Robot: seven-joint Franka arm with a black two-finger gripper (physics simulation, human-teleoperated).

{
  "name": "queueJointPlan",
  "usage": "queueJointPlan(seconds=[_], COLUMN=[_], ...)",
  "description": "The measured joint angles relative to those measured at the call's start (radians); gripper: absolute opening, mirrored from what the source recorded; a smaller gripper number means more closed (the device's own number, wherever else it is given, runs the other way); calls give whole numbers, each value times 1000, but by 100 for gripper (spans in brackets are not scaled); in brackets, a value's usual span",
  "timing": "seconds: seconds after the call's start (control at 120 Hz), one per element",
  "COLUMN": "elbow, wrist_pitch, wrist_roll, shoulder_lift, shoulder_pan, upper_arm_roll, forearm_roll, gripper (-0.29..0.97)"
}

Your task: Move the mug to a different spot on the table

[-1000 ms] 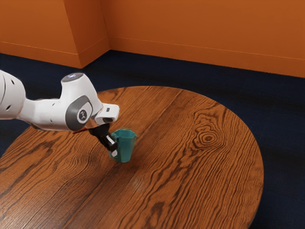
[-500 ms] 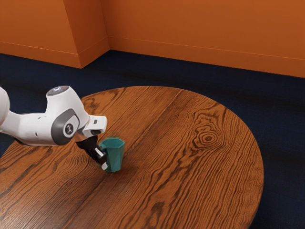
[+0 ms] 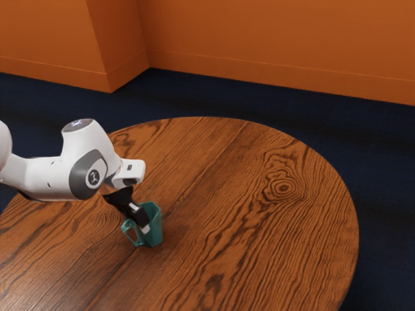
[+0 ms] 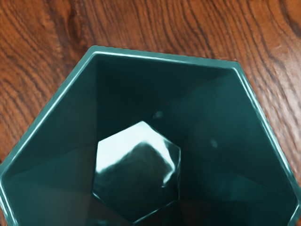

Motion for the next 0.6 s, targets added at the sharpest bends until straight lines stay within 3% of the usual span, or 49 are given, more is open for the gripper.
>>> queueJointPlan(seconds=[0.2, 0.367, 0.5, 0.6], elbow=[0, 33, 203, 462], wrist_pitch=[-21, -128, -295, -505], wrist_roll=[14, 22, 10, -48], shoulder_lift=[-39, -156, -182, -136], shoulder_pan=[-8, 14, 16, 15], upper_arm_roll=[26, 77, 81, 42], forearm_roll=[4, 108, 212, 260], gripper=[62, 65, 66, 67])
